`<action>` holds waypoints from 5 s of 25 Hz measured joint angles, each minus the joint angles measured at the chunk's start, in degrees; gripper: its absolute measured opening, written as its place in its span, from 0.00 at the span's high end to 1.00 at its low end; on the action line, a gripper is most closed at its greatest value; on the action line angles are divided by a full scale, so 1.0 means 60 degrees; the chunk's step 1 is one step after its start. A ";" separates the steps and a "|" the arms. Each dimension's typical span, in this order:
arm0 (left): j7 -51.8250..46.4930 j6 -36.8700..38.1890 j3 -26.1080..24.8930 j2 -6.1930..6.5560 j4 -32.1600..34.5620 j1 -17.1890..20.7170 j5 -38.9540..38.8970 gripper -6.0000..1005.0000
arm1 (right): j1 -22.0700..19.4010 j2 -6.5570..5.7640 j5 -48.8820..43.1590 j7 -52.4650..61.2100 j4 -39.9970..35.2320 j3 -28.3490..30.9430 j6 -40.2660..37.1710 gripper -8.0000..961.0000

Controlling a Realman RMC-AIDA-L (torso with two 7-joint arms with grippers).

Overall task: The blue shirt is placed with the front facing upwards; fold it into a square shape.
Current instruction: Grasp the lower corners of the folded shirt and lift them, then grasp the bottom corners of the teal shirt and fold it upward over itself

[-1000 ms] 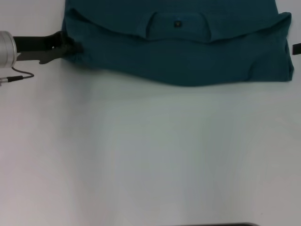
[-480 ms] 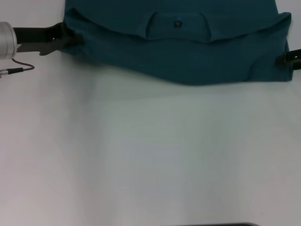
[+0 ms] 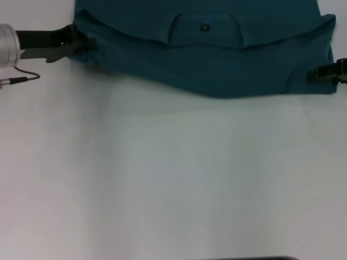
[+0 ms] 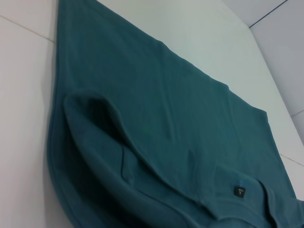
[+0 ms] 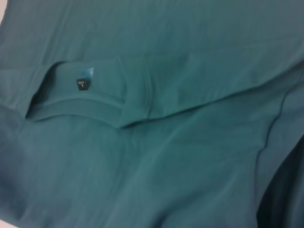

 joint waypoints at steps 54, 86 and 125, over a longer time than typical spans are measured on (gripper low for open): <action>-0.0190 0.6364 0.0035 0.0602 -0.1352 0.1107 0.2280 0.98 | -0.0464 0.0045 -0.3062 0.0336 -0.2177 -0.0034 -0.4901 0.99; 0.0225 0.7559 0.0010 0.0418 -0.1597 0.1472 0.3253 0.98 | -0.1027 0.0994 -0.3805 0.0489 -0.3503 -0.0851 -0.6385 0.99; -0.2047 0.1681 0.0124 0.0788 -0.0282 -0.1659 0.3346 0.98 | 0.0491 -0.0201 -0.0002 0.2083 -0.2299 -0.0566 -0.1112 0.99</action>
